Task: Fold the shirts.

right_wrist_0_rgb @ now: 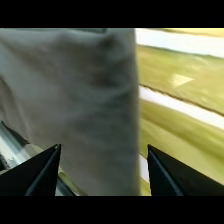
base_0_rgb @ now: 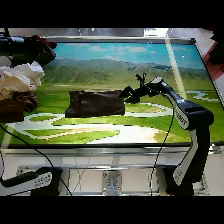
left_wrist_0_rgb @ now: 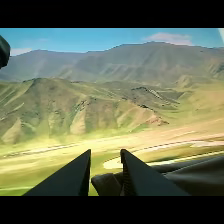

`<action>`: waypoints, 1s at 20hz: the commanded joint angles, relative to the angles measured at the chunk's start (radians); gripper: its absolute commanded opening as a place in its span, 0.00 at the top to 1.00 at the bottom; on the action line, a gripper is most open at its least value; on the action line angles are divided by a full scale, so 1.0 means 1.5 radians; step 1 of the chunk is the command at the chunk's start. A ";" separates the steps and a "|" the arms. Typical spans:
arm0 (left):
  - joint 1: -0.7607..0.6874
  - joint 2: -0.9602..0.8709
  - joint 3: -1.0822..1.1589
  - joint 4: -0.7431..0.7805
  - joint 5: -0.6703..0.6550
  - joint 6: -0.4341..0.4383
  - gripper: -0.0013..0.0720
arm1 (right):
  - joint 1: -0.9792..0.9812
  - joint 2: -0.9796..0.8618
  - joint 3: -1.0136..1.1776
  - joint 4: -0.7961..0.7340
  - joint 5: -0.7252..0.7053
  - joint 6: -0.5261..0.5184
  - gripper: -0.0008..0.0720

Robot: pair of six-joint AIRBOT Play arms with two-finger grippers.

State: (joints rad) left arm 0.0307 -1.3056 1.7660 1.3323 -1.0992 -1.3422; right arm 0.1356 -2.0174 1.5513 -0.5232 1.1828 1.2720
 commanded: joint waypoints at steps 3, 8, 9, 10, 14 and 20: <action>0.001 0.000 0.000 0.001 0.002 0.000 0.65 | 0.062 -0.041 -0.001 0.110 -0.015 -0.073 0.16; 0.001 0.000 0.000 0.003 0.001 0.000 0.65 | 0.062 -0.028 0.088 0.127 0.024 -0.095 0.95; 0.001 0.000 0.000 0.003 0.001 0.000 0.65 | 0.049 -0.011 0.106 0.101 0.023 -0.075 0.95; 0.001 0.000 0.000 0.003 0.000 -0.001 0.65 | 0.031 0.012 0.125 0.045 0.023 -0.046 0.96; 0.001 0.000 0.000 0.002 -0.013 -0.006 0.65 | -0.080 0.150 0.156 -0.357 0.060 0.115 0.96; 0.001 0.000 0.000 -0.025 -0.013 -0.016 0.65 | -0.323 0.283 0.150 -0.723 0.252 0.185 0.96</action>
State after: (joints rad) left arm 0.0307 -1.3056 1.7660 1.3209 -1.1172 -1.3609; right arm -0.1864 -1.6752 1.7771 -1.3167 1.4147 1.4868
